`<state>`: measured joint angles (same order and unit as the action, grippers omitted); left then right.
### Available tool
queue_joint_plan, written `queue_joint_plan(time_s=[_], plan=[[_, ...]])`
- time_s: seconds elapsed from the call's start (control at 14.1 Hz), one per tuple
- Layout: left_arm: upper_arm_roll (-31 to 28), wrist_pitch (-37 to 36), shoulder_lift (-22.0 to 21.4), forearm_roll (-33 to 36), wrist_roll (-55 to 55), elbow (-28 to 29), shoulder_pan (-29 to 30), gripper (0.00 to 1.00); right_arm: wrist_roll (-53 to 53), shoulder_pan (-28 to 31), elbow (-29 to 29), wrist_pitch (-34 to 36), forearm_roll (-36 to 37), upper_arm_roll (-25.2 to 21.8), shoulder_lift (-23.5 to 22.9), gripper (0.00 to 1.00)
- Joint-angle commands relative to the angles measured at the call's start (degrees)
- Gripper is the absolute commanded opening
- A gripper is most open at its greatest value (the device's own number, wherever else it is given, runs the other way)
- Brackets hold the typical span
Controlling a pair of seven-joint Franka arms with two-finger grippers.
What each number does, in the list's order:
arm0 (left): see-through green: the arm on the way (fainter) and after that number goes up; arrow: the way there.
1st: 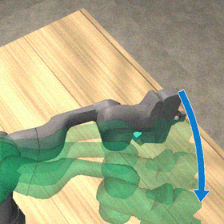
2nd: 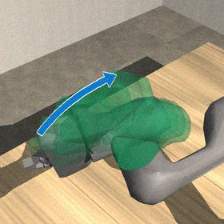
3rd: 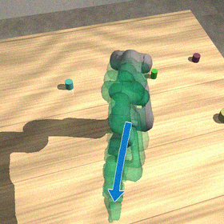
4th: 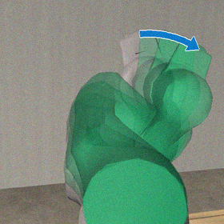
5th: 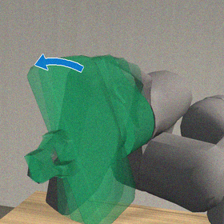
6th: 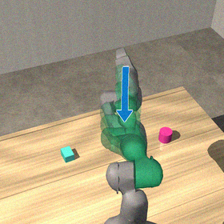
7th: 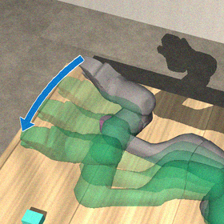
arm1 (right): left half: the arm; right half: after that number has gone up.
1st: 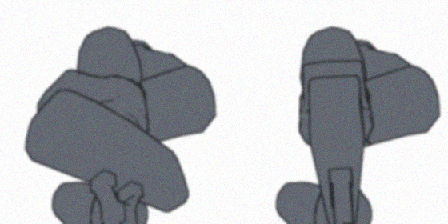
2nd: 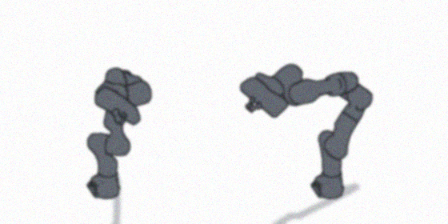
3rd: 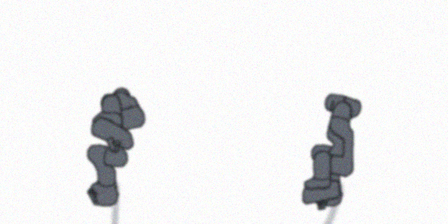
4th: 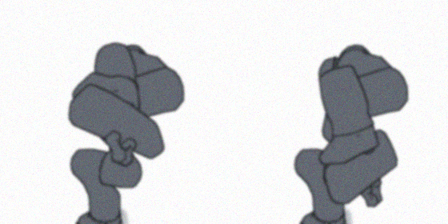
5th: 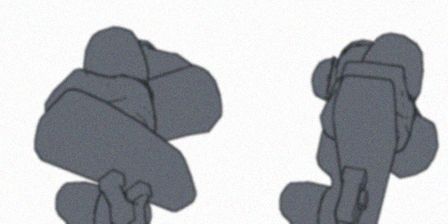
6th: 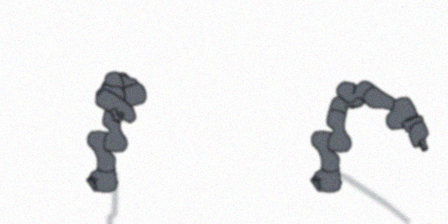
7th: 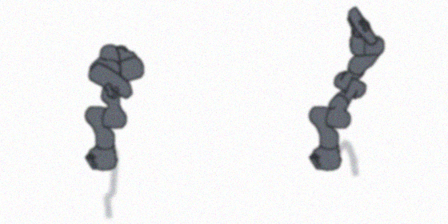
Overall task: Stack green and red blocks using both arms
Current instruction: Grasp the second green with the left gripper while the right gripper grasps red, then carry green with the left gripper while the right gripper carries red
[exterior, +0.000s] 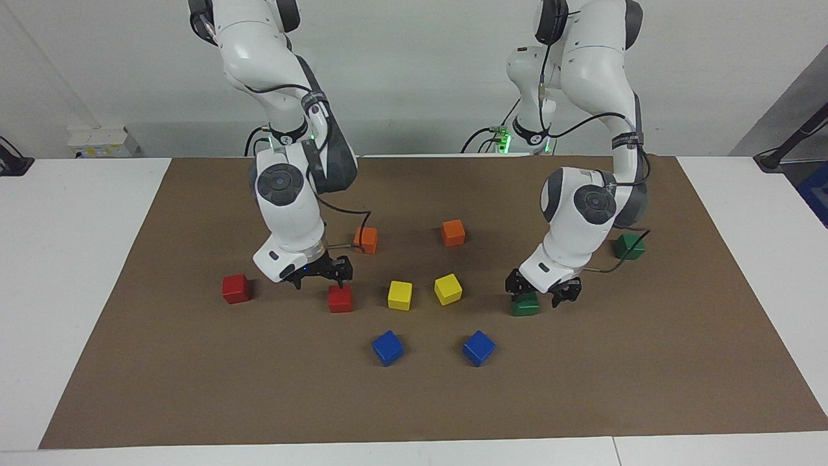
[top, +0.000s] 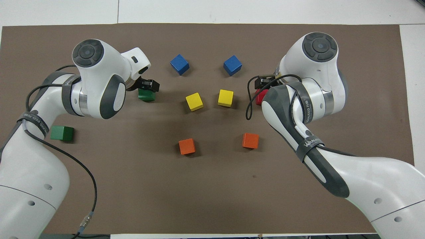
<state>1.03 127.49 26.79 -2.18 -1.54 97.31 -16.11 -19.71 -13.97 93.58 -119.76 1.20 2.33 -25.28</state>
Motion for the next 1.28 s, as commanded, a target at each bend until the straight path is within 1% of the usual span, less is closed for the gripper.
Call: queue_joint_plan(time_s=[0.0,0.21,0.57,0.64,0.71,0.78,0.85,0.92,1.21], plan=[[-0.9,2.6,-0.3,0.2,-1.4,2.0,-0.9,1.0,-2.7,0.1,-1.7,-0.9,0.2,0.0,-1.3,1.0],[-0.9,6.5,-0.7,0.2,-2.5,5.2,-1.9,1.0,-5.8,-0.2,-1.5,-4.0,-0.1,0.0,-2.5,1.0],[-0.9,6.5,-0.7,0.5,-2.9,5.2,-2.1,1.0,-6.7,-1.2,-0.8,-5.8,0.2,0.0,-3.6,1.0],[-0.9,6.5,-0.8,1.2,-2.9,5.3,-2.1,0.99,-6.1,-1.3,-0.5,-6.1,0.5,0.0,-3.7,1.0],[-0.9,6.5,-0.8,2.0,-2.9,5.3,-2.1,0.84,-5.7,-1.4,-0.1,-6.4,0.7,0.0,-4.0,1.0],[-0.9,6.4,-0.9,2.8,-2.9,5.4,-2.1,0.61,-4.8,-1.5,0.3,-6.8,0.7,0.0,-4.0,1.0],[-0.9,6.1,-1.0,3.2,-2.9,5.5,-2.1,0.3,-3.2,-1.4,1.1,-7.0,0.7,0.0,-4.1,1.0],[-0.9,5.8,-1.0,3.3,-2.9,5.5,-2.0,0.0,-1.1,-1.3,1.5,-7.1,0.7,0.0,-4.0,1.0],[-0.9,4.8,-1.0,3.3,-3.0,4.9,-1.6,0.0,3.7,-1.0,4.0,-7.8,0.8,0.0,-3.2,1.0]])
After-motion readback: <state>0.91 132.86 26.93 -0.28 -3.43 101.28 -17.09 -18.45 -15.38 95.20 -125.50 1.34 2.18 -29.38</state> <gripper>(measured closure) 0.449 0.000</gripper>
